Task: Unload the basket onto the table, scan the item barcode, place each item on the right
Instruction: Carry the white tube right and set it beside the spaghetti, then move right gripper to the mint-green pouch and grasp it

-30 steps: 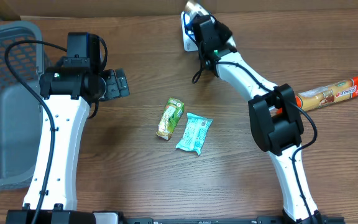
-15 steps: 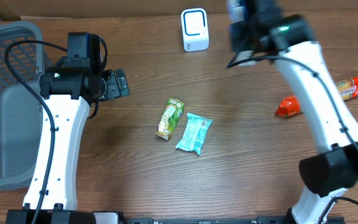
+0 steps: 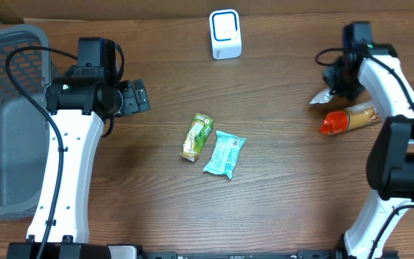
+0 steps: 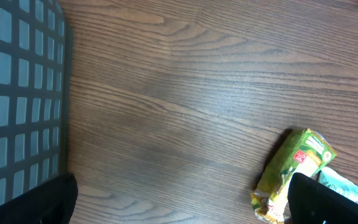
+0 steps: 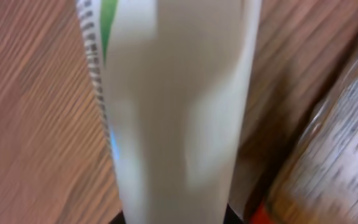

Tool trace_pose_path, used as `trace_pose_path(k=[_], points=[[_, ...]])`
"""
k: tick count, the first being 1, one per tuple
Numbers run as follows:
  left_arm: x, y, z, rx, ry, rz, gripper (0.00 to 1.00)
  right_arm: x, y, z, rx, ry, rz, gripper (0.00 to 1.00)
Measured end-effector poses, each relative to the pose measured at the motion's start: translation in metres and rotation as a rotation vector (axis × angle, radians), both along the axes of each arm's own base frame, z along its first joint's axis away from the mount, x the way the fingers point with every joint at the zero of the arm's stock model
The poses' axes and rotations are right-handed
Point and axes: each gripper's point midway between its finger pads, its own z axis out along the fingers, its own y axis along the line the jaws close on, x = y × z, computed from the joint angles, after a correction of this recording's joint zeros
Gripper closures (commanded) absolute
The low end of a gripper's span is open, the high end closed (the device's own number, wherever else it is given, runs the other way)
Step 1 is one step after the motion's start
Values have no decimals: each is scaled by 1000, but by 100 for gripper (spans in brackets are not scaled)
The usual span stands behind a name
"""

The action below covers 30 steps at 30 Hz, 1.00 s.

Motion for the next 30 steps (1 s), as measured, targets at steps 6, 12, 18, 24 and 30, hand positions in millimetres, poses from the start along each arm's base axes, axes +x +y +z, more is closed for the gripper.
trace_pose_path(k=[6,12,18,24,30], points=[[0,0,0,0,0,0,0,-13,-29,-20,18,11,-126,61],[0,0,0,0,0,0,0,-18,-27,-22,18,40,-57,4],[0,0,0,0,0,0,0,-27,-6,-14,80,97,163,0],[0,0,0,0,0,0,0,-15,24,28,136,11,372,0],[0,0,0,0,0,0,0,-16,85,70,209,-87,594,0]])
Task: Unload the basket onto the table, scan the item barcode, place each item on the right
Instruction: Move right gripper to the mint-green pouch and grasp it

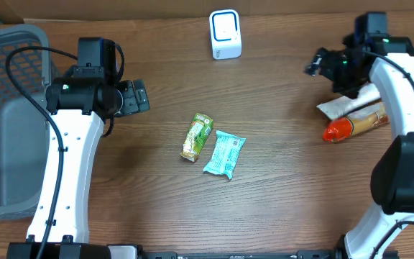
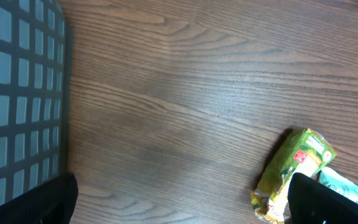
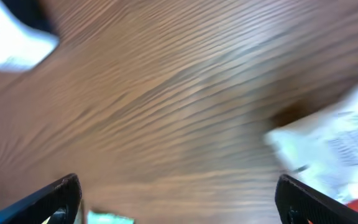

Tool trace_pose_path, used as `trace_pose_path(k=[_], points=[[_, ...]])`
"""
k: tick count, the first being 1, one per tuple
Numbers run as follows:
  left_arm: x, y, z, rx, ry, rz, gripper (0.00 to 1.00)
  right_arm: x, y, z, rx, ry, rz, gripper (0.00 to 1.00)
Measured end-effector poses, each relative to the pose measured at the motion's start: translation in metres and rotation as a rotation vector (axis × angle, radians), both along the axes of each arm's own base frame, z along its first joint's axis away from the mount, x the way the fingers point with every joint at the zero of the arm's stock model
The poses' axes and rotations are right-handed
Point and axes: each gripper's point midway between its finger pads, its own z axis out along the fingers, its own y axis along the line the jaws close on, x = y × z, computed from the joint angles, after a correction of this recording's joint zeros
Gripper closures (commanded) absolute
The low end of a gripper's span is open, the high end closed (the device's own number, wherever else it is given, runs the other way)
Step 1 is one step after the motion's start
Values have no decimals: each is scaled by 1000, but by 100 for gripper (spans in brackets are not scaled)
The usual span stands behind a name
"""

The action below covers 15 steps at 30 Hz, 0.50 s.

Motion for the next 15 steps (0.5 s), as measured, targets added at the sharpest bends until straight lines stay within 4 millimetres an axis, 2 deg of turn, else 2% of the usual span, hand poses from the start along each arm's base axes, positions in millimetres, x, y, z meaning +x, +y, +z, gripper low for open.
trace_pose_path(k=[8,15], points=[[0,0,0,0,0,0,0,-23,78,0,13,25,209,4],[0,0,0,0,0,0,1,-54,153,-3,10,38,397,12]])
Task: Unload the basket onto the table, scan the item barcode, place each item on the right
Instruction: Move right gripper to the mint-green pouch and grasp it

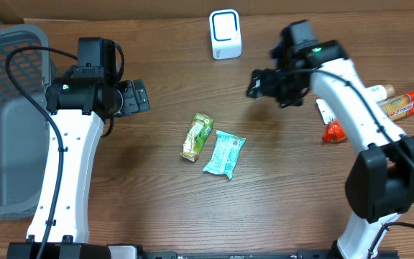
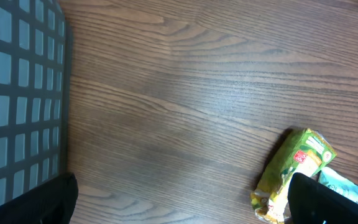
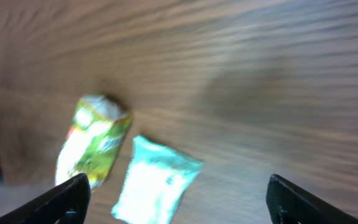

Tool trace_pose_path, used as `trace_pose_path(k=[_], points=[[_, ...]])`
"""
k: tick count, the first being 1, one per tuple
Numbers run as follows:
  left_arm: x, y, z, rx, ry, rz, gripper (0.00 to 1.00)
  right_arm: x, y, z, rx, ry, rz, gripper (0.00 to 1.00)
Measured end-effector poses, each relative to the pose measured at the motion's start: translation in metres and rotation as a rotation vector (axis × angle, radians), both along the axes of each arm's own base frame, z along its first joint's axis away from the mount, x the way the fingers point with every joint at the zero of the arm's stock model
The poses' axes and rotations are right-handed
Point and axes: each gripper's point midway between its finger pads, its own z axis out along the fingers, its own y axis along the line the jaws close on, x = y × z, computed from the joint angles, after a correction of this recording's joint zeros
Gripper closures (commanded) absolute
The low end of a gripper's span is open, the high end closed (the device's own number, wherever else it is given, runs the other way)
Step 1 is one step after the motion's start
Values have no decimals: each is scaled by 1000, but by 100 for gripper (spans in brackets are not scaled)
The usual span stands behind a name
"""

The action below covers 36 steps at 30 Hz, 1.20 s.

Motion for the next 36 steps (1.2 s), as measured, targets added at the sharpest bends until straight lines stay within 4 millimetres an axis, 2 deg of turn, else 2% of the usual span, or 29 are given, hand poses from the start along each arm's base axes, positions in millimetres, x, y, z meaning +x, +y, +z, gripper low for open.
trace_pose_path(k=[7,11,14,19,22,29,36], points=[[0,0,0,0,0,0,0,-50,66,-25,-9,35,172,14],[0,0,0,0,0,0,0,-70,97,-40,9,33,197,30],[0,0,0,0,0,0,0,-82,116,-49,29,40,180,37],[0,0,0,0,0,0,0,-104,139,-67,56,70,135,38],[0,0,0,0,0,0,0,-115,141,-78,54,101,110,38],[0,0,0,0,0,0,1,-120,136,-85,44,143,53,37],[0,0,0,0,0,0,1,-140,117,-92,-35,238,33,37]])
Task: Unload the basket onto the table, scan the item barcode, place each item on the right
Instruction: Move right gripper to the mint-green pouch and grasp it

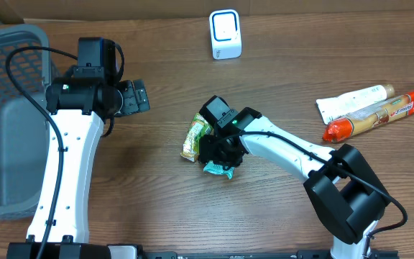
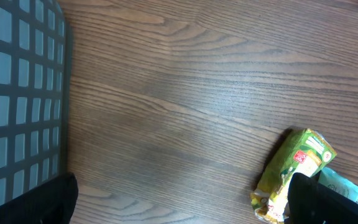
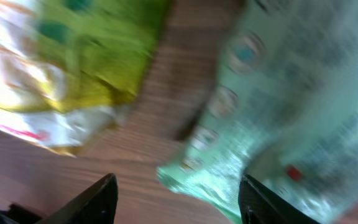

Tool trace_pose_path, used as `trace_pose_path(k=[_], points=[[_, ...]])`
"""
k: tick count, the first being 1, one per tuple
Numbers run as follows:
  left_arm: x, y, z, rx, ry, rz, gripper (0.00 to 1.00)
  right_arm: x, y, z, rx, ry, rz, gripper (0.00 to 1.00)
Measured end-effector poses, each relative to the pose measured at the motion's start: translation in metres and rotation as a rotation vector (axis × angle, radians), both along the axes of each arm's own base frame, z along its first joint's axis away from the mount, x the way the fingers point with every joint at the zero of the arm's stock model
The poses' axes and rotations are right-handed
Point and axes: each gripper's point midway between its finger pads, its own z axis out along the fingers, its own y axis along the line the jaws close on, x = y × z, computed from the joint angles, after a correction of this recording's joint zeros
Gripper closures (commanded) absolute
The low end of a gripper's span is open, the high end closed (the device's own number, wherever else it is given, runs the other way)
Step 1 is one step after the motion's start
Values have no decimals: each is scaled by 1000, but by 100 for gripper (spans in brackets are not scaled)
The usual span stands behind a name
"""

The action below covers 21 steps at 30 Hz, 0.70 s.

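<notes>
A teal snack packet (image 3: 303, 112) lies mid-table, with a yellow-green packet (image 3: 73, 74) just to its left. My right gripper (image 3: 179, 199) is open low over the teal packet, whose lower corner lies between the fingers (image 3: 101, 199). From overhead the right gripper (image 1: 220, 152) hides most of the teal packet (image 1: 218, 170), and the green packet (image 1: 195, 138) shows beside it. The white scanner (image 1: 226, 34) stands at the far edge. My left gripper (image 1: 136, 96) hangs open at the left, holding nothing. Its view shows the green packet (image 2: 294, 174) and a bit of the teal packet (image 2: 331, 177).
A grey mesh basket (image 1: 6, 115) fills the left side, and its wall (image 2: 17, 93) shows in the left wrist view. At the right lie a white tube (image 1: 354, 101) and a red-ended sausage stick (image 1: 376, 114).
My right gripper has moved from the air right of the scanner down and left onto the teal packet, still open. The left arm and both packets have not moved.
My right gripper was down on the white tube at the far right. Then it stood open and clear of it, the tube lying by the sausage stick. Then it was open near the scanner, and now it is over the teal packet. The left arm stayed still.
</notes>
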Motion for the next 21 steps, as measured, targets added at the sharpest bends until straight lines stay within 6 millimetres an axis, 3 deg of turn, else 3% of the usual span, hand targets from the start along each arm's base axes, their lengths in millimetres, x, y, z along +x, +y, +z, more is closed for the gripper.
trace_pose_path(k=[7,13,21], points=[[0,0,0,0,0,0,0,-5,-26,-3,-54,63,6,33],[0,0,0,0,0,-1,1,-4,-64,-4,-112,113,38,33],[0,0,0,0,0,0,0,48,-121,-10,-185,-4,-12,32]])
